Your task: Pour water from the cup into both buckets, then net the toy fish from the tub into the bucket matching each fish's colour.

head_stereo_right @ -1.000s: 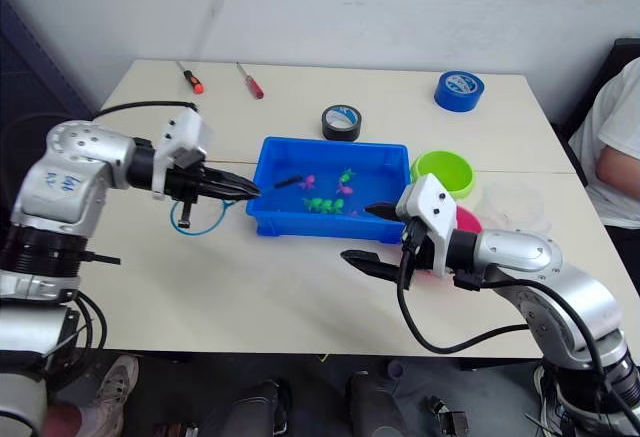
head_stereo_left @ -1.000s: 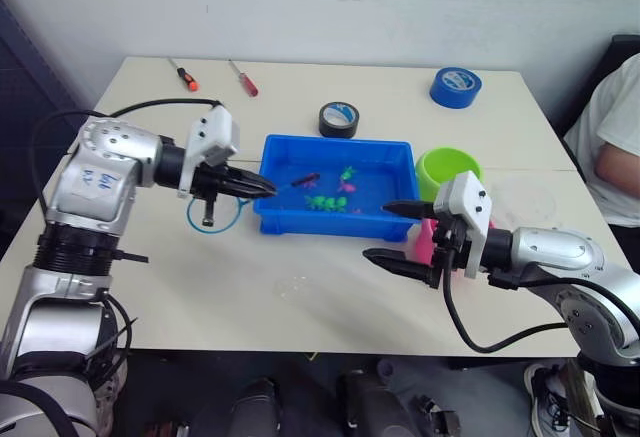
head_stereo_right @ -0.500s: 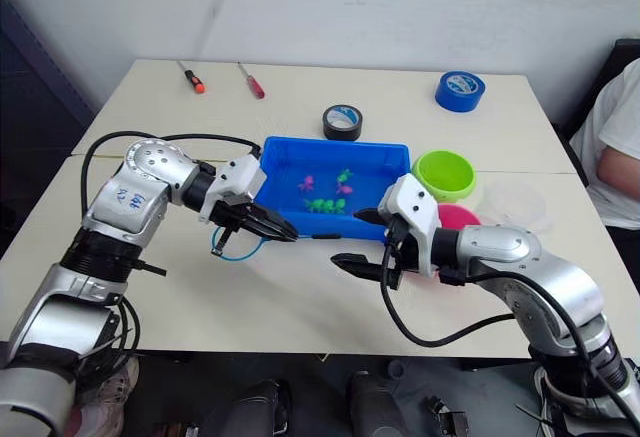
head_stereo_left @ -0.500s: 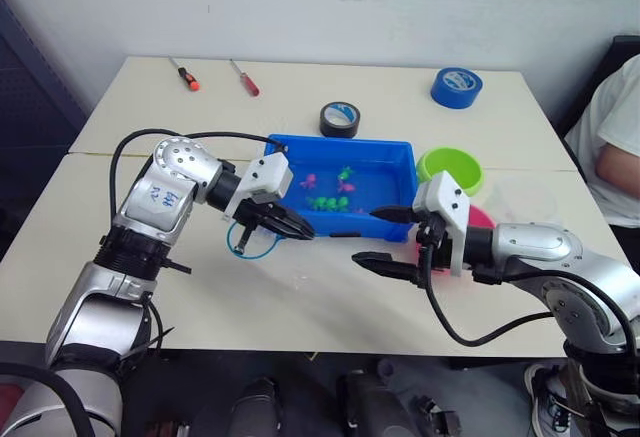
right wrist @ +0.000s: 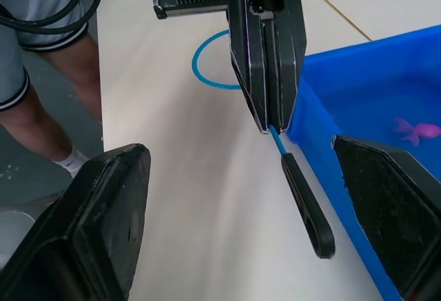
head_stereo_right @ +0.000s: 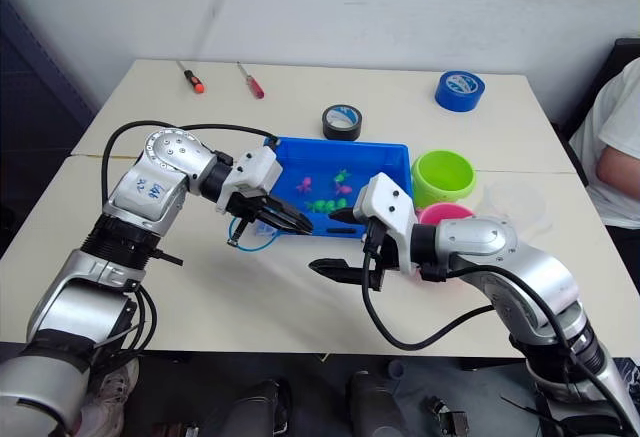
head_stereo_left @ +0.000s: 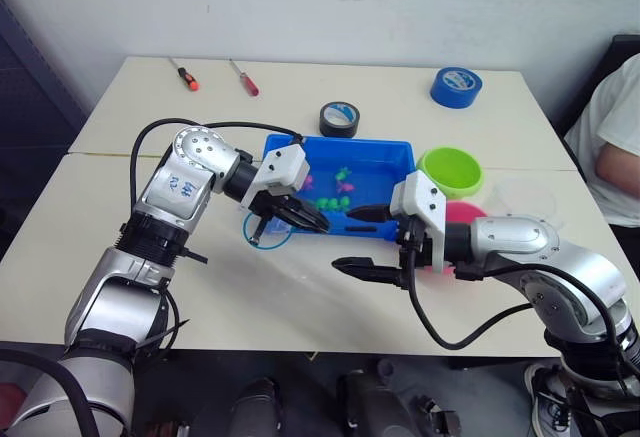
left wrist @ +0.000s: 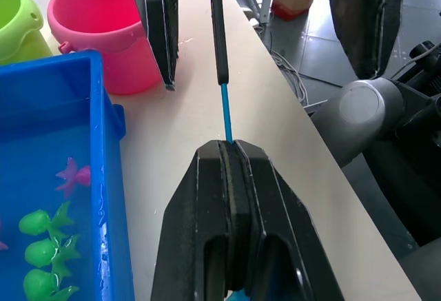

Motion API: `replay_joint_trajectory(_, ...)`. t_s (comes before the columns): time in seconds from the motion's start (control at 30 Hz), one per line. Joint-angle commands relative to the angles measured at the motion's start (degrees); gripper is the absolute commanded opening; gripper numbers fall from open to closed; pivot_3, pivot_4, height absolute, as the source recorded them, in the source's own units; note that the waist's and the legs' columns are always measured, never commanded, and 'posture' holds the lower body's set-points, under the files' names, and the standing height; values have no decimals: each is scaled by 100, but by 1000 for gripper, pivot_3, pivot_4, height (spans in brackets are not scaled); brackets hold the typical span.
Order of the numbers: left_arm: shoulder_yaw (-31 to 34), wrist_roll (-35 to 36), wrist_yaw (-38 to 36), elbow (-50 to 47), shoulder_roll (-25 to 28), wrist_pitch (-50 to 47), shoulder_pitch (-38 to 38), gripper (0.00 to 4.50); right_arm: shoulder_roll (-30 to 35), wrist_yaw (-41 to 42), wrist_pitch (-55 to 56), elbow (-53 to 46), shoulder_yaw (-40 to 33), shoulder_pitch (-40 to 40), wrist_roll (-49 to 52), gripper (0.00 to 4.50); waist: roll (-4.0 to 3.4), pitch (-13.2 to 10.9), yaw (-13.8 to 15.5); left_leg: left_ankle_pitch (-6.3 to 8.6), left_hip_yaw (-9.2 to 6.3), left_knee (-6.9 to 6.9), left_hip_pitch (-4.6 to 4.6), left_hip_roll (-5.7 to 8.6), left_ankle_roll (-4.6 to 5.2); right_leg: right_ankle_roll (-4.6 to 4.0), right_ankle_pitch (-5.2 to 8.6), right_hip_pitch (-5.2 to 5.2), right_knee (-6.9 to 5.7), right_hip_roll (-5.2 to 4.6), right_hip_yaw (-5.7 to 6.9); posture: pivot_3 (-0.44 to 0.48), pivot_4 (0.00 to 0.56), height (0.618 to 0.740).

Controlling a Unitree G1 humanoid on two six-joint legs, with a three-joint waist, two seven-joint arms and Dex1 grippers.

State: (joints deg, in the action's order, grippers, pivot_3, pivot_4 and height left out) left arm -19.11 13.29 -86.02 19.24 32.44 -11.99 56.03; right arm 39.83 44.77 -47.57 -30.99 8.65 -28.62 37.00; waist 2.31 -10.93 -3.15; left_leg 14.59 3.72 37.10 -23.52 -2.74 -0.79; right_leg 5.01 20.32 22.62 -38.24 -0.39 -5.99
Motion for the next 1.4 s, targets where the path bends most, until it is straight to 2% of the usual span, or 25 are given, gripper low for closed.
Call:
replay_joint_trajectory(0.03,23,52,-432,-42,5,46,137,24,-38,37,77,-27,-46,-97,-44,4500,0,0,1,0,0,0,0,1,0,0,0,0,-1,-1,0,0,150,734)
replay_joint_trajectory(0.47,31,74,-438,-121,39,-33,147,24,-94,41,5,105,-7,-177,-186,4500,0,0,-4,0,1,1,1,0,0,0,0,1,-4,0,0,0,150,734)
replay_joint_trajectory(0.5,34,75,-436,-120,41,-36,151,0,-91,44,1,106,-5,-178,-192,3967,0,0,-4,0,0,1,1,0,0,0,0,1,-4,0,-1,0,150,734)
replay_joint_trajectory(0.53,36,74,-435,-116,42,-35,156,0,-89,46,-5,108,-6,-182,-194,3752,0,0,-4,0,0,1,1,0,0,0,0,1,-4,0,0,0,150,734)
replay_joint_trajectory(0.57,39,74,-435,-112,44,-34,160,0,-90,46,-11,109,-6,-187,-194,3219,0,0,-3,0,0,1,1,0,0,0,0,1,-5,0,0,0,150,734)
replay_joint_trajectory(0.63,43,71,-430,-102,47,-36,169,0,-84,50,-23,107,-13,-194,-192,2458,0,0,-3,0,0,1,1,0,0,0,0,1,-5,0,0,0,150,734)
replay_joint_trajectory(0.67,43,68,-427,-103,51,-36,168,0,-78,55,-25,104,-20,-194,-192,1809,0,0,-3,0,0,1,1,0,0,0,0,1,-5,0,0,0,150,734)
replay_joint_trajectory(0.8,39,61,-427,-104,61,-46,170,0,-70,77,-37,95,-42,-206,-191,83,0,0,-3,0,0,1,1,0,0,0,0,1,-5,0,0,0,150,734)
replay_joint_trajectory(1.27,-18,26,-407,-14,115,-294,249,0,-55,131,-91,25,-123,-178,-132,83,0,0,-3,0,0,1,1,0,0,0,0,1,-5,0,0,0,150,734)
replay_joint_trajectory(1.4,55,68,-317,60,92,-252,285,1348,-49,128,-102,39,-128,-181,-152,0,0,0,-4,0,1,1,1,0,0,0,0,1,-4,0,-1,0,150,734)
